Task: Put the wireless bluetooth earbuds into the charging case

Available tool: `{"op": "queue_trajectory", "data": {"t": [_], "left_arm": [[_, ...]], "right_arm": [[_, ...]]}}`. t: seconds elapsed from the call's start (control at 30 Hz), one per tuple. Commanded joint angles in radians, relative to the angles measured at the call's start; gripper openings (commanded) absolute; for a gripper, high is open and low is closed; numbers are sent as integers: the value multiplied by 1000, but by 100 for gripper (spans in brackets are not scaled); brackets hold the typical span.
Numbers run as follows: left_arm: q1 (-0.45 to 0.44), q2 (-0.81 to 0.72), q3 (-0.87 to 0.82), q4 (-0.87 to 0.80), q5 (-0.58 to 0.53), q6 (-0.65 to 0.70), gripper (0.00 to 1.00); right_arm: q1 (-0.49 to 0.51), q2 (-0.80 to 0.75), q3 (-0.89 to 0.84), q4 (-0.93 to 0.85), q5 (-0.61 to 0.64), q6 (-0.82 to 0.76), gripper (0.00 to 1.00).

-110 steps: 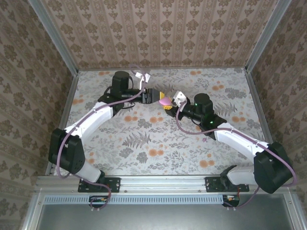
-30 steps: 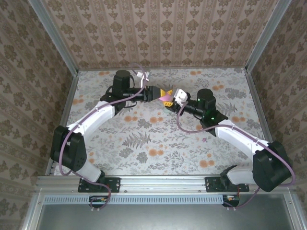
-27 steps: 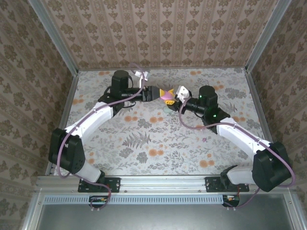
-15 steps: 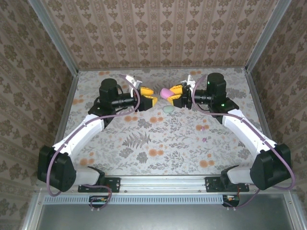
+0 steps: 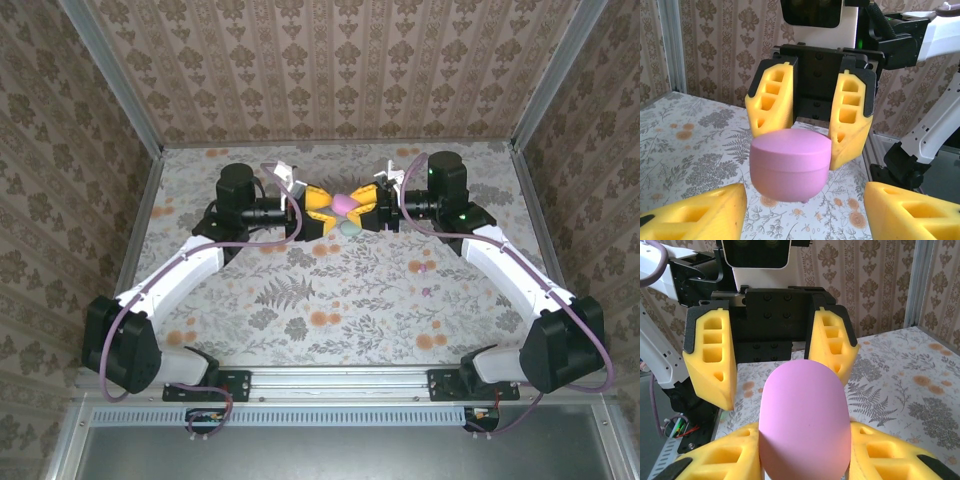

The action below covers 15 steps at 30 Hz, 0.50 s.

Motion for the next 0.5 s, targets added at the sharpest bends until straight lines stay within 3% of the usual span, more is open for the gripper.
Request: {"op": "queue_trajectory", "data": {"t": [0.0,0.47], "left_arm": [[-10,20,36,27,33,5,63],[-18,34,54,33,-1,-19,60]], "right_arm": [[-2,-9,3,36,-13,-12,33],[5,-10,-3,46,-31,-32,33]]}}
